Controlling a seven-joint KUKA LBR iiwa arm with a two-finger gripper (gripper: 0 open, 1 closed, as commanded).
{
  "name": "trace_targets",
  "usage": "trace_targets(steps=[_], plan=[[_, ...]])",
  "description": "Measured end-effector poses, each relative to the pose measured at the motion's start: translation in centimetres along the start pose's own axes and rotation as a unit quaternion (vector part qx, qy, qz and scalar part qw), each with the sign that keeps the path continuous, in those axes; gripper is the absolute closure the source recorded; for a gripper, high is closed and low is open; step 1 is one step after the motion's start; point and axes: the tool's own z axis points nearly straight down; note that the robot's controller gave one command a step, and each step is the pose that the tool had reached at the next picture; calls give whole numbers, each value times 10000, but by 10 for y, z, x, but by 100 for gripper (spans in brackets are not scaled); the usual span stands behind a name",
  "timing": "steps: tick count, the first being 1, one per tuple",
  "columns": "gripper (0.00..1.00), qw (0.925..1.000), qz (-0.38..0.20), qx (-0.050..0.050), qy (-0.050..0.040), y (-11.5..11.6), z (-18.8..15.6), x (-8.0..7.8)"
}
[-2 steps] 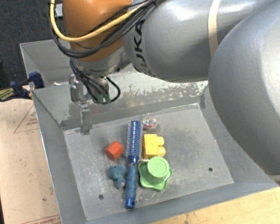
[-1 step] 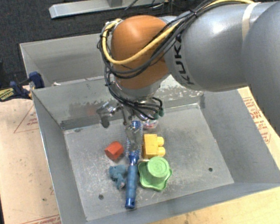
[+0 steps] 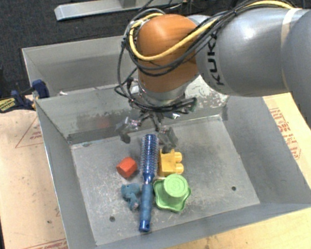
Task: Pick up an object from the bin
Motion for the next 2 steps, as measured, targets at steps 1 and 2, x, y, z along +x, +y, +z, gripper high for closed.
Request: trace_targets(steps=[1, 2], plan=[[0, 9849, -1729, -15, 5, -8, 31, 16], [0, 9308, -3656, -12, -6, -9, 61, 25]])
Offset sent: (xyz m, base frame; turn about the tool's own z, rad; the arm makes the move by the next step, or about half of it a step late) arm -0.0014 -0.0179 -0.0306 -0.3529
